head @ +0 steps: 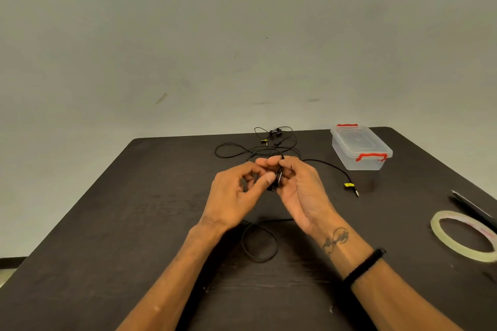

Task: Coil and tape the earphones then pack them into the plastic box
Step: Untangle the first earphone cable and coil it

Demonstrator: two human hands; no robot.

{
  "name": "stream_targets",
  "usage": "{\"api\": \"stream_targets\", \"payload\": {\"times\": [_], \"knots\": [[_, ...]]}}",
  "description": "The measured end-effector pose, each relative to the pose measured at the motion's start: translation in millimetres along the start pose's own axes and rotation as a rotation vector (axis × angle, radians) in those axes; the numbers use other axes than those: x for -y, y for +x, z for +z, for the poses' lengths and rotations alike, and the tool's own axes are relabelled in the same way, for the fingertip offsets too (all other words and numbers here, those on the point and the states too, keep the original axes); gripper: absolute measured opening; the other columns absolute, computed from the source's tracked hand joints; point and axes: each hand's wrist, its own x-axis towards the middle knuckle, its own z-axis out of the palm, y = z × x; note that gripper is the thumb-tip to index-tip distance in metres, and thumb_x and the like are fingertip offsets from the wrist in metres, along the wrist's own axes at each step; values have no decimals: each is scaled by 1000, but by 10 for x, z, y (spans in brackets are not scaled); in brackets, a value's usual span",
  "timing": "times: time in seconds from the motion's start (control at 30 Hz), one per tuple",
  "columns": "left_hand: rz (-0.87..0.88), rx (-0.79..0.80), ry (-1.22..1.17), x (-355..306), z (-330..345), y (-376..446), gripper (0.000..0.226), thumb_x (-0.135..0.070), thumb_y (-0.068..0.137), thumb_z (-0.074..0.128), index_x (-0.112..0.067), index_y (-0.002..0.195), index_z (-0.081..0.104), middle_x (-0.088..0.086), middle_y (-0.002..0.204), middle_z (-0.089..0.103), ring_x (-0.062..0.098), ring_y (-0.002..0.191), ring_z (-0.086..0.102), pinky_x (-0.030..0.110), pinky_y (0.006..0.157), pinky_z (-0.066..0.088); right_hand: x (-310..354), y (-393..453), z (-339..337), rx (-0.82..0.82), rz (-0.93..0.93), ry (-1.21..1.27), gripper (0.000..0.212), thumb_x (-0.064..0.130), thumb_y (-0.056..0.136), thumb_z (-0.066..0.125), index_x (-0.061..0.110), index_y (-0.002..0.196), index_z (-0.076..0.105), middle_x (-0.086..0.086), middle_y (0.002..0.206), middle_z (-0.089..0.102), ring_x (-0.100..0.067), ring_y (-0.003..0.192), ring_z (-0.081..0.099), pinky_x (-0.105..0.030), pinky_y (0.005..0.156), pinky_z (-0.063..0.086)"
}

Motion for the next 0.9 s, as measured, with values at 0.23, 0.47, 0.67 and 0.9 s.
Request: {"api": "stream_targets", "payload": {"times": [0.23,0.47,0.67,0.9], "knots": [[68,-15,-214,-150,-14,-13,32,-33,111,46,-28,85,64,-8,75,60,10,69,58,27,66,47,97,-44,67,58,98,175,31,6,102,43,7,82,67,-14,90,77,-25,90,74,-40,93,57],[-34,-95,-280,-2,-96,71,41,-52,102,55,-16,81,57,-5,70,49,11,65,45,35,63,40,119,-5,21,50,128,160,27,6,101,40,8,85,62,-11,78,65,-25,76,69,-33,73,60],[-169,67,-320,77,-19,80,16,-30,104,62,-27,120,61,-13,82,73,2,83,69,27,80,56,93,-54,49,155,220,94,27,8,98,38,6,87,62,-13,78,61,-25,69,64,-33,66,58],[-289,84,-458,28,-148,109,16,-17,104,62,-11,111,74,-20,59,67,-10,49,56,4,54,41,82,-33,48,163,234,71,27,7,100,39,1,96,66,-17,85,67,-31,80,70,-39,77,59]]}}
